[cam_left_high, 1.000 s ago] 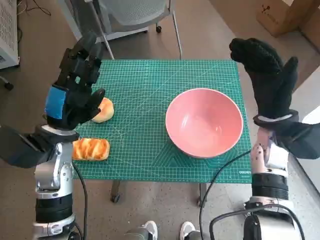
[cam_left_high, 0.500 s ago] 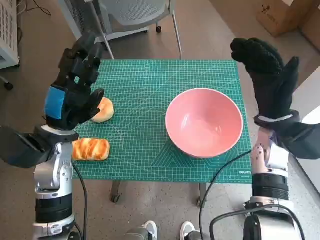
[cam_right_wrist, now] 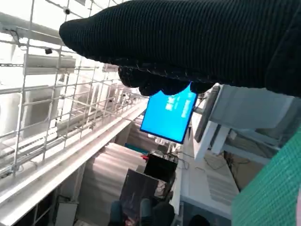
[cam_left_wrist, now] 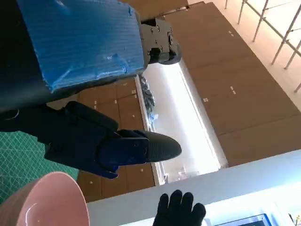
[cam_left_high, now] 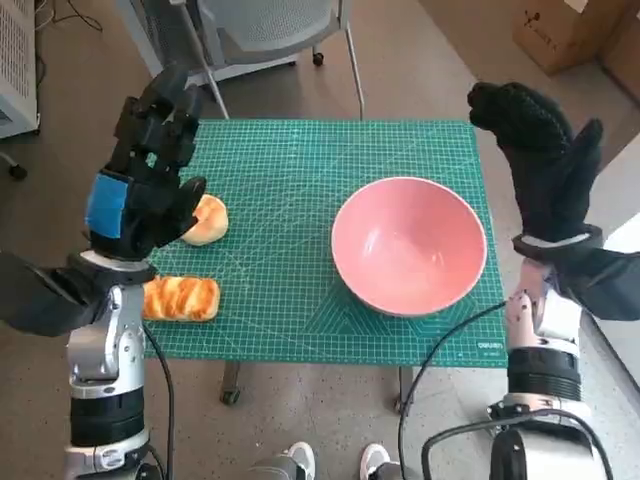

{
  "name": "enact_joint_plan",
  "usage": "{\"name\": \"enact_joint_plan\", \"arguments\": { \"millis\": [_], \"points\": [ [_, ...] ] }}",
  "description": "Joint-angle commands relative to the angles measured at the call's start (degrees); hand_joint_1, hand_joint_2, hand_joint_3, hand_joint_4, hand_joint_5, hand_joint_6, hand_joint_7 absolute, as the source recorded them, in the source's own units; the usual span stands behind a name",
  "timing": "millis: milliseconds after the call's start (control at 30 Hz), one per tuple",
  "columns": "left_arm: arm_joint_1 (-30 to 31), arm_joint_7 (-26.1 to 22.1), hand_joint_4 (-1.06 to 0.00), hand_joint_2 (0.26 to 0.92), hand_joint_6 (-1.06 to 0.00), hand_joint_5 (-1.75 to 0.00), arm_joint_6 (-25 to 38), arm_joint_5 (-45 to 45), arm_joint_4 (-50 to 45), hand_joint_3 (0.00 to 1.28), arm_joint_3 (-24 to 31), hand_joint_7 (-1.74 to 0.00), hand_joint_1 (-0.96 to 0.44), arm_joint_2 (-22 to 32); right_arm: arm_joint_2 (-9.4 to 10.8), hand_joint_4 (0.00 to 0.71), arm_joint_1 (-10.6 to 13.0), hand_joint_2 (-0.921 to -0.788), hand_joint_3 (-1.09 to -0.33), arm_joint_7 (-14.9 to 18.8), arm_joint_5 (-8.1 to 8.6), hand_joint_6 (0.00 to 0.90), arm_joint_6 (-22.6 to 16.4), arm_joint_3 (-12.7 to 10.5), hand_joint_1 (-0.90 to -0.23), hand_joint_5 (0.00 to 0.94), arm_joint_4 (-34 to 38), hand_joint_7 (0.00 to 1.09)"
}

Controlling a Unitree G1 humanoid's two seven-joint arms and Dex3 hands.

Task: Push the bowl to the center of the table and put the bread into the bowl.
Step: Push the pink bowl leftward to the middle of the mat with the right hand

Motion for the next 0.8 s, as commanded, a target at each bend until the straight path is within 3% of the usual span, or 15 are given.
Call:
{"name": "enact_joint_plan", "arguments": {
  "millis": [33, 300, 633, 800],
  "points": [
    [0.67, 0.08, -0.07, 0.921, 0.00, -0.01, -1.12, -0.11, 0.41, 0.34, 0.33, -0.41, -0.67, -0.10, -1.16, 0.198, 0.95, -0.921, -0.567, 0.96, 0.28, 0.339, -1.08, -1.39, -0.543, 0.005, 5.53, 0.00],
    [1.23, 0.00, -0.07, 0.921, 0.00, -0.01, -1.75, 0.07, 0.59, 0.34, 0.58, -0.40, -0.67, 0.21, -2.43, 0.185, 1.55, -0.921, -0.582, -0.89, -1.26, 0.307, -2.95, -2.88, -0.534, 0.001, 14.33, 0.00],
    [2.01, 0.03, -0.07, 0.921, 0.00, -0.01, -2.34, 0.40, 0.63, 0.34, 0.82, -0.40, -0.66, 0.56, -3.32, 0.174, 2.49, -0.921, -0.607, -6.86, -4.84, 0.295, -4.35, -3.26, -0.532, 0.001, 25.76, 0.00],
    [2.30, 0.09, -0.07, 0.921, 0.00, -0.01, -2.25, 0.47, 0.72, 0.34, 0.83, -0.40, -0.66, 0.64, -2.59, 0.176, 3.00, -0.921, -0.613, -9.80, -6.33, 0.291, -3.29, -2.97, -0.537, 0.002, 28.38, 0.00]
  ]
}}
